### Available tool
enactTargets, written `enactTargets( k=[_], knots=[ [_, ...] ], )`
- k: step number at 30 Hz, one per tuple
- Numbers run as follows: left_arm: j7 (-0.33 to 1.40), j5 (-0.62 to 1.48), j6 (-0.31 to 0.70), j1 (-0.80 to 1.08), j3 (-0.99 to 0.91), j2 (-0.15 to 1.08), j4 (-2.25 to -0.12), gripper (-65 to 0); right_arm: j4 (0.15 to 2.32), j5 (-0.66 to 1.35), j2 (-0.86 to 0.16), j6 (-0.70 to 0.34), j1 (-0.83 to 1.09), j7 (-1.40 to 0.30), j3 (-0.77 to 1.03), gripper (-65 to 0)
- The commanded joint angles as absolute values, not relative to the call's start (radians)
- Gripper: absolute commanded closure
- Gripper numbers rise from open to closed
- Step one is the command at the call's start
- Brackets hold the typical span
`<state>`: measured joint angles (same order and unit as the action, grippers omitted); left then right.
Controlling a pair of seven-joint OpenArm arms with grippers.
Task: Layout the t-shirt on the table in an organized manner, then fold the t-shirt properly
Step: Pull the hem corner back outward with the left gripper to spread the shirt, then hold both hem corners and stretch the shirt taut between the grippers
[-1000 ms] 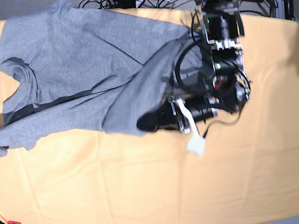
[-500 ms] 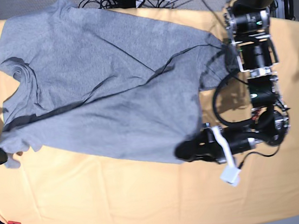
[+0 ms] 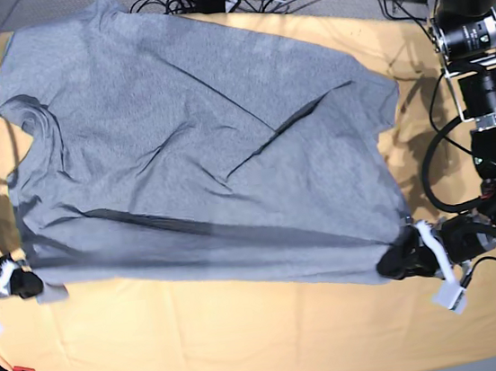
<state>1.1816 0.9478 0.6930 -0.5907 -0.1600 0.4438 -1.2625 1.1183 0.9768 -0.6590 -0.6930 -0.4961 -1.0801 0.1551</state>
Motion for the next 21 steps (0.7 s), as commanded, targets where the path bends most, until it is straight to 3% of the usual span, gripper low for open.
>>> enactTargets(
  k=[1, 7, 16, 21],
  knots=[
    [1.15, 0.942, 0.698, -0.624, -0.167, 0.462, -1.278, 0.0, 1.132, 0.987, -0.673, -0.698, -0.535, -1.053, 0.164, 0.0],
    [1.144, 0.916, 0.698, -0.624, -0.167, 0.471, -1.26, 0.0, 1.132, 0.854, -0.617, -0.698, -0.572, -0.928, 0.164, 0.0],
    [1.143, 0.921, 0.698, -0.624, -0.081, 0.471, -1.136, 0.0, 1.132, 0.676, -0.533, -0.693, -0.577, -0.907, 0.163, 0.0],
    [1.14, 0.921, 0.698, -0.624, 0.021, 0.471, -1.078, 0.0, 1.121, 0.474, -0.493, -0.498, -0.574, -0.902, 0.163, 0.0]
  ],
)
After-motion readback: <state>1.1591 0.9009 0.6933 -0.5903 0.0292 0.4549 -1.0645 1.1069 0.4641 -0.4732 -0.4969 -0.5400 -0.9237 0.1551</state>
